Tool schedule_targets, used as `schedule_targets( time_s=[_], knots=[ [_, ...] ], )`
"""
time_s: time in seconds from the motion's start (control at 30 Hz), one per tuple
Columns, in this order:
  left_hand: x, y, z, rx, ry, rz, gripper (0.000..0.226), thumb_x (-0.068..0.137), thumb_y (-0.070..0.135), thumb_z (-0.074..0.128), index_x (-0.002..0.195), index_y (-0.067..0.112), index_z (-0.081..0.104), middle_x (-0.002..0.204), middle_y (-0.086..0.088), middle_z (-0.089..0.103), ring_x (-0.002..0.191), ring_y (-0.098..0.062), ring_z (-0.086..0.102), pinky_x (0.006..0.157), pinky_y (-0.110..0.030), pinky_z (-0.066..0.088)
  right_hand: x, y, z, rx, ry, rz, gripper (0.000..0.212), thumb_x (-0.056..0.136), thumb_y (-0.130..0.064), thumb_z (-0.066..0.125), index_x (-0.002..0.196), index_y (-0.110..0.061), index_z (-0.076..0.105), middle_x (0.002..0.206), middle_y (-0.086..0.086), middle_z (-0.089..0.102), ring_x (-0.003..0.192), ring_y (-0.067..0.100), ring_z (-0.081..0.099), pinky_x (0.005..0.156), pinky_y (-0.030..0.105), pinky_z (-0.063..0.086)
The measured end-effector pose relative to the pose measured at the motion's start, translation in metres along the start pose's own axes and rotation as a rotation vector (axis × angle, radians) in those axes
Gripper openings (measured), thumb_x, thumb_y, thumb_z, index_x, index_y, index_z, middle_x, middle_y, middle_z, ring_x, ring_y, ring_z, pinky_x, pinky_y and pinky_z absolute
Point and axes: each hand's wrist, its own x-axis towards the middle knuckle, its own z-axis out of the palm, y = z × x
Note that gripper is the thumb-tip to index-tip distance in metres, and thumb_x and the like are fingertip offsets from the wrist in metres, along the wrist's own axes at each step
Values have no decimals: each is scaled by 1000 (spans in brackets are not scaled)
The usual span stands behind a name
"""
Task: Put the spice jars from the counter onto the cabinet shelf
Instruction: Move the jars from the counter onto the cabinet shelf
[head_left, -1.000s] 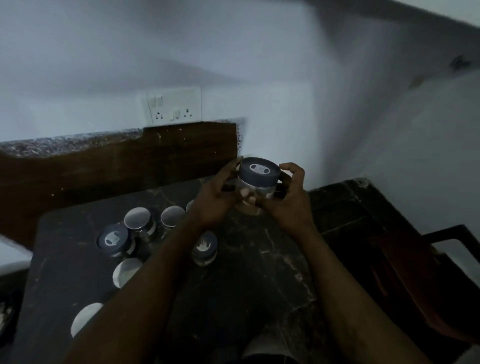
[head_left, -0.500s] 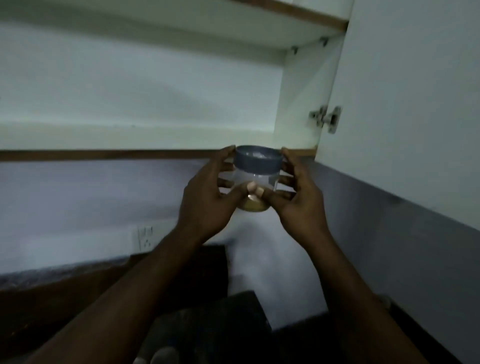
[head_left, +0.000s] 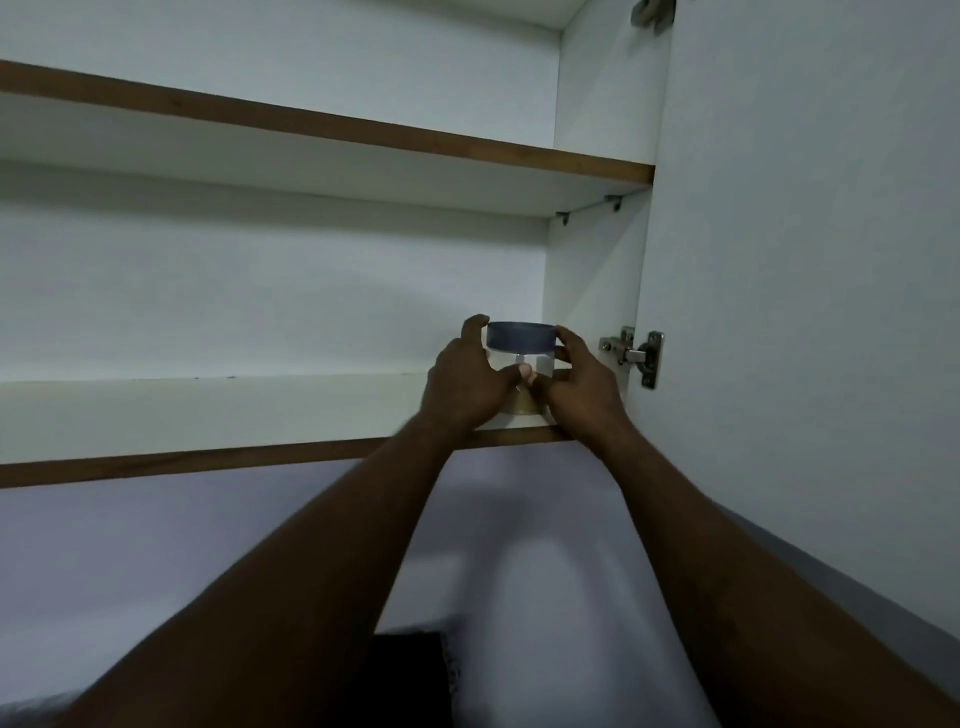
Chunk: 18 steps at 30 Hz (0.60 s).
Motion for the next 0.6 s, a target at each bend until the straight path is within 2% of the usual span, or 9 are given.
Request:
schedule_targets(
  time_s=[0.13, 0.23, 0.27, 0.33, 0.43, 0.53, 0.6],
  knots=[
    [21, 2, 29, -29, -30, -22, 87, 84, 44, 80, 155, 22, 33, 138, -11, 62, 125, -29, 59, 104, -43, 48, 14, 17, 1, 8, 93, -4, 54, 91, -27, 72, 141, -30, 53, 111, -16, 64, 106, 14, 67, 93, 33, 56],
    [28, 7, 45, -57, -58, -8, 87, 83, 44, 81, 154, 22, 34, 137, -10, 62, 125, -28, 59, 101, -38, 46, 18, 25, 1, -37, 207, 10, 40, 90, -26, 67, 129, -25, 60, 101, -13, 64, 93, 7, 66, 74, 18, 48],
    [30, 8, 50, -59, -61, 0, 87, 83, 44, 81, 154, 22, 35, 136, -9, 63, 124, -28, 59, 99, -36, 45, 17, 27, 2, -61, 247, 23, 37, 89, -26, 66, 126, -22, 61, 102, -9, 67, 93, 10, 66, 72, 18, 46],
    [31, 8, 55, -54, -64, 11, 85, 84, 45, 80, 153, 22, 35, 135, -8, 64, 124, -27, 60, 96, -35, 44, 16, 28, 5, -106, 296, 43, 38, 89, -26, 63, 126, -16, 61, 110, 1, 71, 100, 21, 67, 79, 27, 49],
    [29, 9, 51, -64, -83, -9, 91, 84, 47, 79, 157, 22, 29, 139, -9, 62, 127, -30, 58, 101, -37, 45, 9, 22, 6, -138, 307, 54, 42, 90, -24, 64, 130, -12, 58, 118, 9, 70, 107, 28, 68, 86, 32, 53],
    [16, 15, 36, -37, -61, -10, 101, 82, 50, 81, 160, 22, 25, 147, -10, 57, 133, -31, 55, 105, -40, 45, -12, 12, 7, -105, 360, 65, 64, 89, -26, 69, 147, -15, 45, 139, 11, 60, 121, 29, 62, 99, 42, 54],
    [-7, 18, 21, -38, 21, 36, 96, 82, 48, 82, 158, 25, 29, 146, -6, 57, 130, -26, 57, 103, -41, 48, -40, 7, 14, -75, 469, -23, 61, 89, -25, 70, 145, -16, 48, 139, 6, 59, 123, 24, 60, 102, 41, 53]
  ],
)
